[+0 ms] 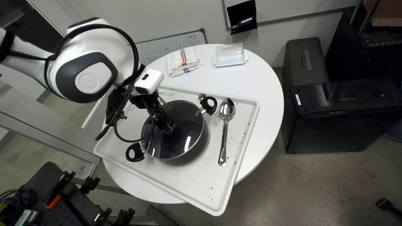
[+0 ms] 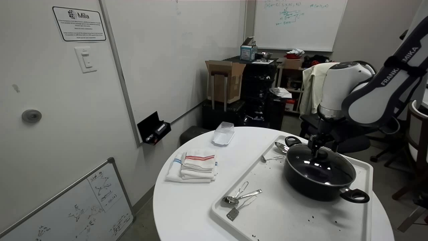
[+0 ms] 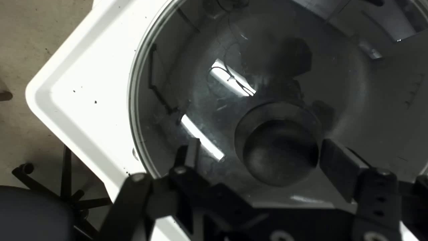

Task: Take the lid off the pot

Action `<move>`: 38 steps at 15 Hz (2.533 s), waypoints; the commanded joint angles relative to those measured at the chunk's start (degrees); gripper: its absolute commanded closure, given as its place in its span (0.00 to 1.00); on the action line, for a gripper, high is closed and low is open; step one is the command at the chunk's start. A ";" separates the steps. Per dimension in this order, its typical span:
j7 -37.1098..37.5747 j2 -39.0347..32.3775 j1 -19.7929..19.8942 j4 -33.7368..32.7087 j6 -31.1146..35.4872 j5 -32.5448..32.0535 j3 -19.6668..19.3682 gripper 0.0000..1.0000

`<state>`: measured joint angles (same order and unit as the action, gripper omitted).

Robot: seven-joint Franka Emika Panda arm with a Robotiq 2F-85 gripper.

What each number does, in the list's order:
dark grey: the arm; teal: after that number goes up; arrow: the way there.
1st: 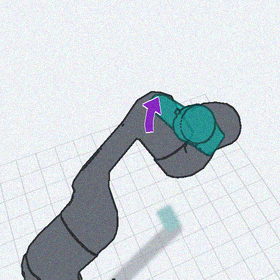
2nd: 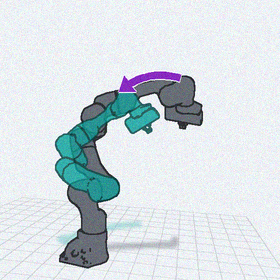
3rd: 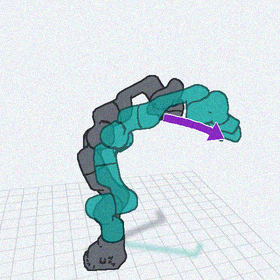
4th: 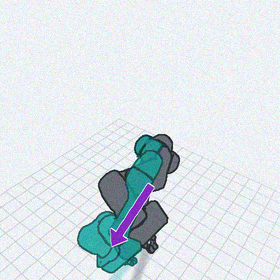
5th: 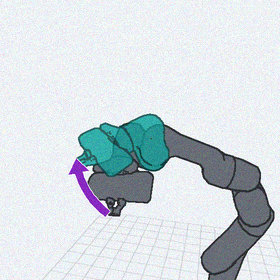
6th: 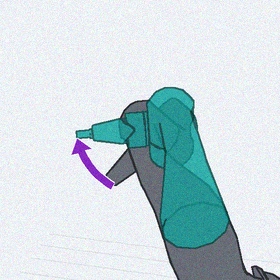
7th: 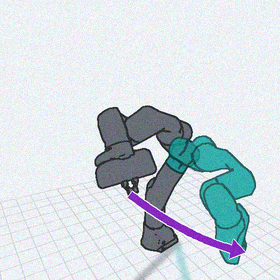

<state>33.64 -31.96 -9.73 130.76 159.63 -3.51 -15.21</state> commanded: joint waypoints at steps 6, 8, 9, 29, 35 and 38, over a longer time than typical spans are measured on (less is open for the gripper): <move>1.35 -1.48 -2.03 -1.39 1.49 0.71 -1.04 0.76; 1.08 -0.91 -1.88 -1.15 1.22 0.81 -0.94 0.76; 0.97 -0.47 -1.90 -0.92 1.08 0.76 -0.93 0.76; 0.89 11.26 -8.80 4.93 -0.23 -5.09 3.51 0.76; 1.73 10.17 -13.51 3.80 -0.65 -6.87 6.61 0.76; 1.84 9.22 -15.59 2.72 -1.14 -7.58 8.01 0.76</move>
<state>33.97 -22.83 -23.63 134.72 159.57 -9.20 -7.92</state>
